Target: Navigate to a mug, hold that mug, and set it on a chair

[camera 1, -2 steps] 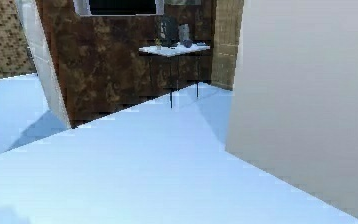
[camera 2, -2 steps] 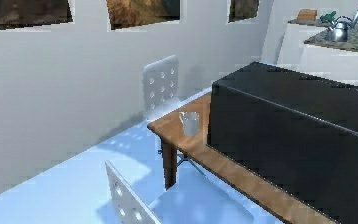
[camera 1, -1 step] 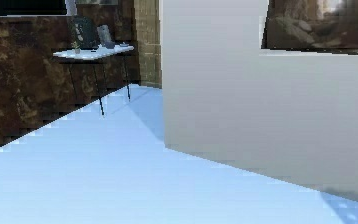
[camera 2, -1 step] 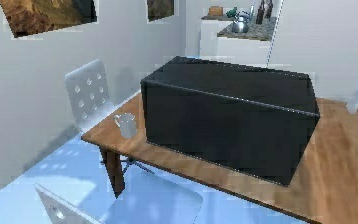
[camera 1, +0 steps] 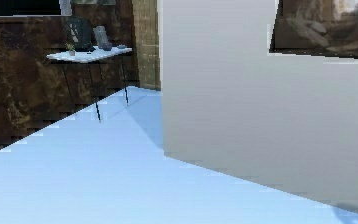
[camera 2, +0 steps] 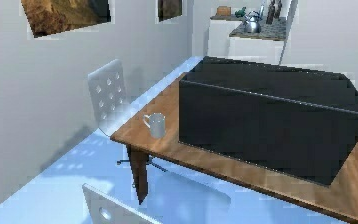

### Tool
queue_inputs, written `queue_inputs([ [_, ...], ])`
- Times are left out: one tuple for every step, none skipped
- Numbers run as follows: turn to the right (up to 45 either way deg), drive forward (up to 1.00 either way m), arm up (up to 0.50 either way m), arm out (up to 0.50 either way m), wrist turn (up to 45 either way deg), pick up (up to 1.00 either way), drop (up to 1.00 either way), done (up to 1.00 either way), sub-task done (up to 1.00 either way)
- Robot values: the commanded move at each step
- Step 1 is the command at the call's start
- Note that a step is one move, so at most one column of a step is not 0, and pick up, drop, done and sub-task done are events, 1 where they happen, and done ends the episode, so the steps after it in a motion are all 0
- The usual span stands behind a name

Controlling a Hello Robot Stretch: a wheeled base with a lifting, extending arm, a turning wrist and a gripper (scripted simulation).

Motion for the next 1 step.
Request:
queue_inputs([
  [0.0,0.0,0.5,0.0,0.0,0.0,0.0,0.0,0.0],
])
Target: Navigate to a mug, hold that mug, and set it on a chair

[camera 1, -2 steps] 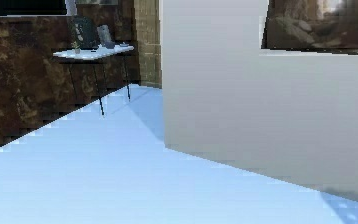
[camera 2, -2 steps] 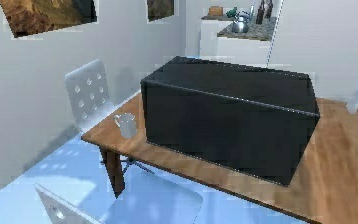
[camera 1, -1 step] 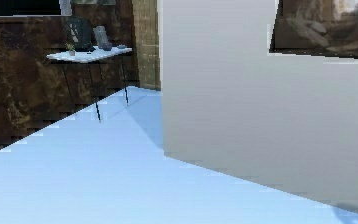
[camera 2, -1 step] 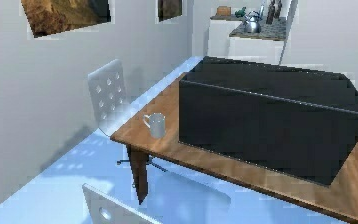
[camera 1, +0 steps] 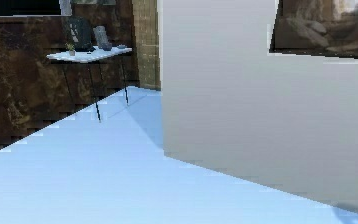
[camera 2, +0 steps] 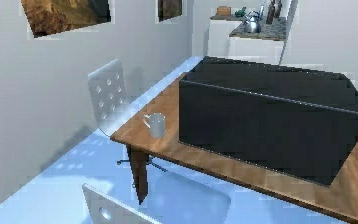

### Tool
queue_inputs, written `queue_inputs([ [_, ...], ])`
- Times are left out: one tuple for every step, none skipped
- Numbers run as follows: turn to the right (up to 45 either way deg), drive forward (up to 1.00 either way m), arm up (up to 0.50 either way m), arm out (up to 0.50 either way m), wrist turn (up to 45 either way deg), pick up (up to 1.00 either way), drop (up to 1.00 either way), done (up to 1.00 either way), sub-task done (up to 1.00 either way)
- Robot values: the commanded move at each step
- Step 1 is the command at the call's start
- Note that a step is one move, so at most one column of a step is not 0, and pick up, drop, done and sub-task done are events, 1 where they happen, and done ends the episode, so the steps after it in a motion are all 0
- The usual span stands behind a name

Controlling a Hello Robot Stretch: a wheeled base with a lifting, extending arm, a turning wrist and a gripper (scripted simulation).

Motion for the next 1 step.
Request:
queue_inputs([
  [0.0,0.0,0.36,0.0,0.0,0.0,0.0,0.0,0.0],
])
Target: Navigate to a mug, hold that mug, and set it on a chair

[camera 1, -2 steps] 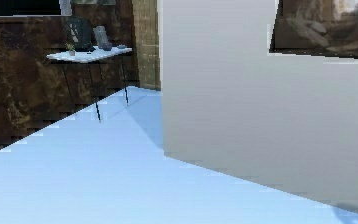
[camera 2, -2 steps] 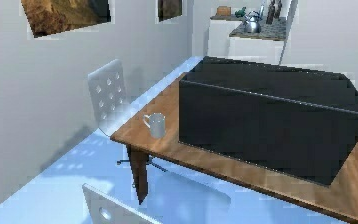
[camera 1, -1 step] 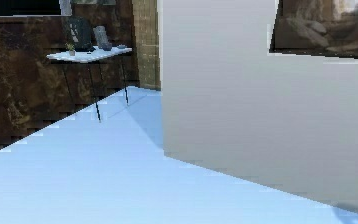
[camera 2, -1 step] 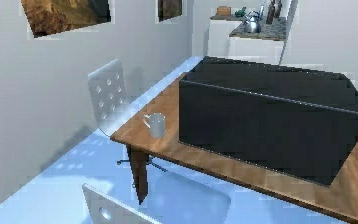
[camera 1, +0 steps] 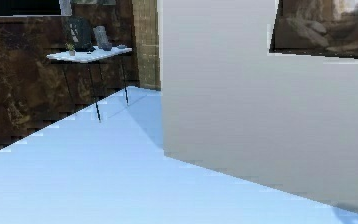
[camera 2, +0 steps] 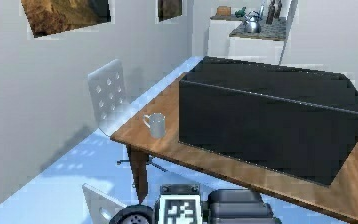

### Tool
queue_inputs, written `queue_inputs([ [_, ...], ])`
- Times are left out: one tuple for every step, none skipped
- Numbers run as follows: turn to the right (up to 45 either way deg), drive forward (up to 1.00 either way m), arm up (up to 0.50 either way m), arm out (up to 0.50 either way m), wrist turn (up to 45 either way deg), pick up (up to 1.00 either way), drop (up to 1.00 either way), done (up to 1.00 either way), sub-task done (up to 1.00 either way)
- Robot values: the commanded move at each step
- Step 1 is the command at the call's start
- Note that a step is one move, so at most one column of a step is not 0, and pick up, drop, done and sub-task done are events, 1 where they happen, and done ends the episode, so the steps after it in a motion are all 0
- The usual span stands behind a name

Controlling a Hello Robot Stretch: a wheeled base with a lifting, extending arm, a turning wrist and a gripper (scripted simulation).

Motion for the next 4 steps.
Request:
queue_inputs([
  [0.0,0.0,0.0,0.5,0.0,0.0,0.0,0.0,0.0],
  [0.0,0.0,0.0,0.0,45.0,0.0,0.0,0.0,0.0],
  [0.0,0.0,0.0,0.0,45.0,0.0,0.0,0.0,0.0],
  [0.0,0.0,0.0,0.0,45.0,0.0,0.0,0.0,0.0],
])
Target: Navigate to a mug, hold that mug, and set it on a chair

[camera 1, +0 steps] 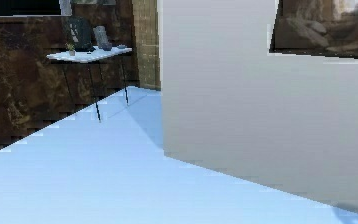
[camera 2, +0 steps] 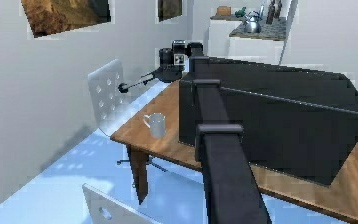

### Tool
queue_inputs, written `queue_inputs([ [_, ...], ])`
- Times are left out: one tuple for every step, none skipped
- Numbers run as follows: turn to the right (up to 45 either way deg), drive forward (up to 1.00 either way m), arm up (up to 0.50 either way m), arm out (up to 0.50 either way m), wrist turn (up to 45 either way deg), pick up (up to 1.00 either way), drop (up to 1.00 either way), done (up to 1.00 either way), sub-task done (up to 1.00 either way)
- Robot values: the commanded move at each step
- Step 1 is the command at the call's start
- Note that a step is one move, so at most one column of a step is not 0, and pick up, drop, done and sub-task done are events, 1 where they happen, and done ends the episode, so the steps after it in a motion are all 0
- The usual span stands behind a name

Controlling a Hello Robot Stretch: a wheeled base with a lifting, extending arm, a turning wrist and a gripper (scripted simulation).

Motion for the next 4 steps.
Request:
queue_inputs([
  [0.0,0.0,0.0,0.0,27.0,0.0,0.0,0.0,0.0],
  [0.0,0.0,-0.3,0.0,0.0,0.0,0.0,0.0,0.0],
  [0.0,0.0,0.0,0.0,0.0,1.0,0.0,0.0,0.0],
  [0.0,0.0,0.1,0.0,0.0,0.0,0.0,0.0,0.0],
])
